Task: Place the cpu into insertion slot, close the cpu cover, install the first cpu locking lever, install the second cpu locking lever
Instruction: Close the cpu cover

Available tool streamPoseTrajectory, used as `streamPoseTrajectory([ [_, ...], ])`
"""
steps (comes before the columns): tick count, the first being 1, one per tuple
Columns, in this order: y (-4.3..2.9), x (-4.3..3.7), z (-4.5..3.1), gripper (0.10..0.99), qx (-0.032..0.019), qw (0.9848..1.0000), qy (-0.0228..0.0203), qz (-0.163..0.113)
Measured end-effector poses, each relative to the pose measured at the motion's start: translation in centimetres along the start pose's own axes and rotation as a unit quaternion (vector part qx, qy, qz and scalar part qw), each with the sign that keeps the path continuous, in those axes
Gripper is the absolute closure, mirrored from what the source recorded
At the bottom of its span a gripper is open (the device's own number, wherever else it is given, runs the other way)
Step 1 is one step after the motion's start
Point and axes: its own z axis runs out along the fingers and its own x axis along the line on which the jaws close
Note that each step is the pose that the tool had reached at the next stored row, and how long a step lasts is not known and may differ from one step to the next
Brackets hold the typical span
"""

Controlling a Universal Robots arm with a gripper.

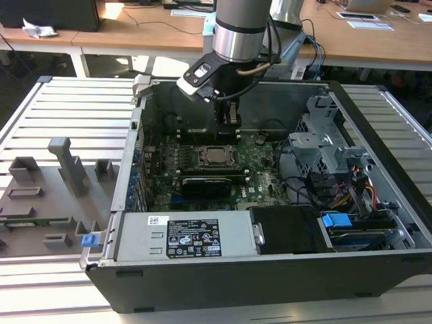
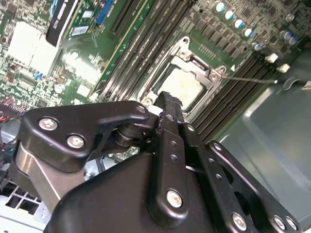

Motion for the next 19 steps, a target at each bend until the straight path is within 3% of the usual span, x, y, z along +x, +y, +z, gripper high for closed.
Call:
streamPoseTrajectory([
  [8, -0.60, 0.54, 0.02, 0.980, 0.0000, 1.0000, 0.0000, 0.000],
  [19, -0.60, 0.61, 0.02, 0.980, 0.0000, 1.0000, 0.0000, 0.000],
])
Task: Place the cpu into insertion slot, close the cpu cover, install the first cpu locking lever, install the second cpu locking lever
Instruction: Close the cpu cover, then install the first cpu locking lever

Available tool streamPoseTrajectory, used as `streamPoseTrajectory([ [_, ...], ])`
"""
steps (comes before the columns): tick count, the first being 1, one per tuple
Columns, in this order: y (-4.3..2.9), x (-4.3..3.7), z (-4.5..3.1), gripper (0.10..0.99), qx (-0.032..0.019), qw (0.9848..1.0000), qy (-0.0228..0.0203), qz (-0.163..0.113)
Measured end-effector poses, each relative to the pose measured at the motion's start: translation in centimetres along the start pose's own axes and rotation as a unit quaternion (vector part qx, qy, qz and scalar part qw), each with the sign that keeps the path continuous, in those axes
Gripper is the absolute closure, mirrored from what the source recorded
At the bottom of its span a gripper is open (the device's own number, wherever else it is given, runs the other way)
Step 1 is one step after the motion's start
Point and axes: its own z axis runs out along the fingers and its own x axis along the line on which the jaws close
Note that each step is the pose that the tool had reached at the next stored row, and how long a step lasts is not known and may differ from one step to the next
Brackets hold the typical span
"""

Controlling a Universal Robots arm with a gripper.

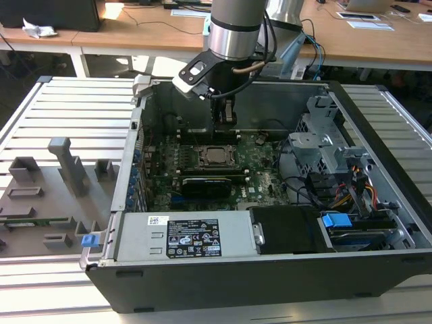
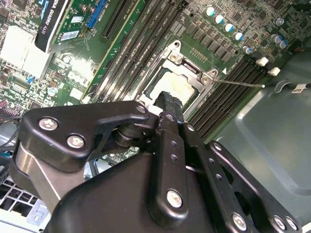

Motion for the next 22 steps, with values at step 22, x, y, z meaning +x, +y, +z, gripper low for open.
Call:
streamPoseTrajectory([
  [22, 0.00, 0.03, 0.00, 0.980, -0.0013, 0.9950, -0.0060, -0.099],
])
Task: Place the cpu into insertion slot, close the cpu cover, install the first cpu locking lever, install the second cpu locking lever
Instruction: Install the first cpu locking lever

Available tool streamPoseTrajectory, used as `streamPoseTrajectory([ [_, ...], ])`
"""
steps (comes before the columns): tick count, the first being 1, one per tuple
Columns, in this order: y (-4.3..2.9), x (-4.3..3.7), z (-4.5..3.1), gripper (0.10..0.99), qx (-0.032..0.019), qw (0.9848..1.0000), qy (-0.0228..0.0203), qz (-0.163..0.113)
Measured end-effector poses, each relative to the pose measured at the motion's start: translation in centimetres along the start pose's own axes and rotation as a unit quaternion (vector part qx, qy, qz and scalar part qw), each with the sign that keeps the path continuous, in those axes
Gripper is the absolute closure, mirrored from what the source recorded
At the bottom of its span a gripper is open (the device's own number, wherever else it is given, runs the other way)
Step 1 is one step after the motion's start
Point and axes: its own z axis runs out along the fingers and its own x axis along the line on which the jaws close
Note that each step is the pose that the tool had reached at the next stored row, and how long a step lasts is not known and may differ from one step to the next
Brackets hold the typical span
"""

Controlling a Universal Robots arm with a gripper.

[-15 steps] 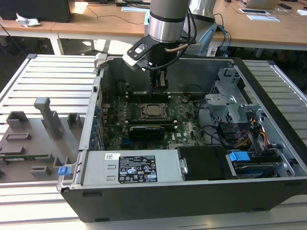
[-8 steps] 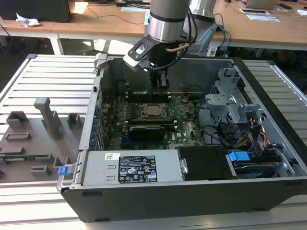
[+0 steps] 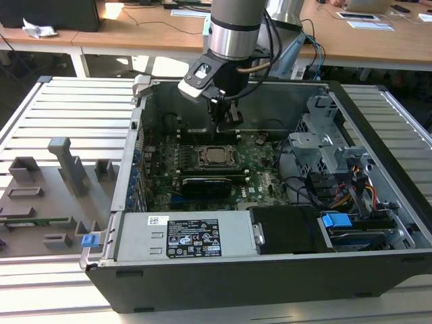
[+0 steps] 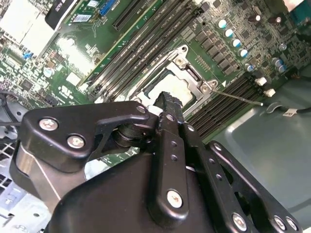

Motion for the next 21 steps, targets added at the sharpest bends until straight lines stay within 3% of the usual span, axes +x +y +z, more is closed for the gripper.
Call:
streamPoseTrajectory([
  [4, 0.00, 0.00, 0.00, 0.980, -0.0003, 0.9999, -0.0009, -0.016],
  [8, 0.00, 0.00, 0.00, 0.980, -0.0008, 0.9987, -0.0027, -0.051],
  [14, 0.01, 0.00, 0.00, 0.980, -0.0011, 0.9977, -0.0035, -0.068],
  [21, 0.01, 0.00, 0.00, 0.980, -0.0016, 0.9943, -0.0054, -0.106],
])
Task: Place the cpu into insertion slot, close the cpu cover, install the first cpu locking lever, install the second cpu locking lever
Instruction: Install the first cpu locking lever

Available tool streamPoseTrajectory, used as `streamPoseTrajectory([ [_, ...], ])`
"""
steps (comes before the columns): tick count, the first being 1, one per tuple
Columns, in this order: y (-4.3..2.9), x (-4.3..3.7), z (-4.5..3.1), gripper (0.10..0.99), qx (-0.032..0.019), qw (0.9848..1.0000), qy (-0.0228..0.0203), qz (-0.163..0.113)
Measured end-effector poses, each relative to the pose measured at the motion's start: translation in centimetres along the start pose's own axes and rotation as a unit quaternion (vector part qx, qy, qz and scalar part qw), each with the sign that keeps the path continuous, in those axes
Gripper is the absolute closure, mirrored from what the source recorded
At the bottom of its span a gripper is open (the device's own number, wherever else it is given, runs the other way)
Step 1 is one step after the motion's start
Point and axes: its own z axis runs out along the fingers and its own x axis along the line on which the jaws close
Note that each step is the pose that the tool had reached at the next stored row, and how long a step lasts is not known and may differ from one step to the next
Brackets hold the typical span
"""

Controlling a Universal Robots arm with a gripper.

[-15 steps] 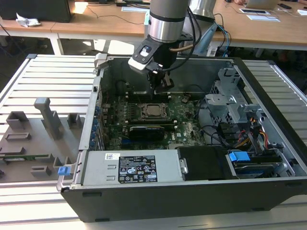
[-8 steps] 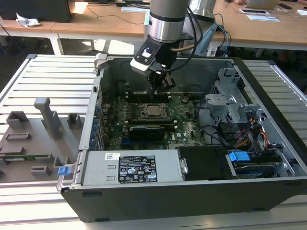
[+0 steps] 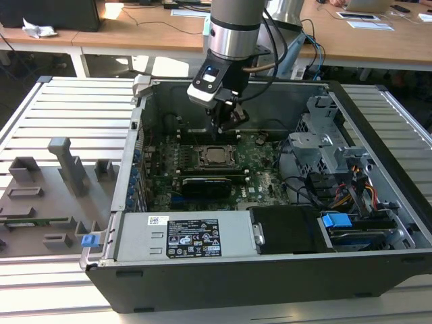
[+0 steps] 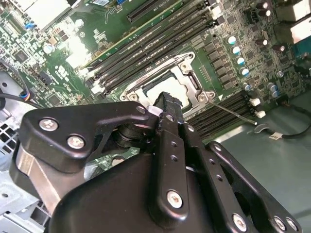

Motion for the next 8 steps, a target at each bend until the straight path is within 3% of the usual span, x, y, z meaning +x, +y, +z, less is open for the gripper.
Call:
streamPoseTrajectory([
  [8, 0.00, 0.00, 0.00, 0.980, -0.0007, 0.9989, -0.0024, -0.046],
])
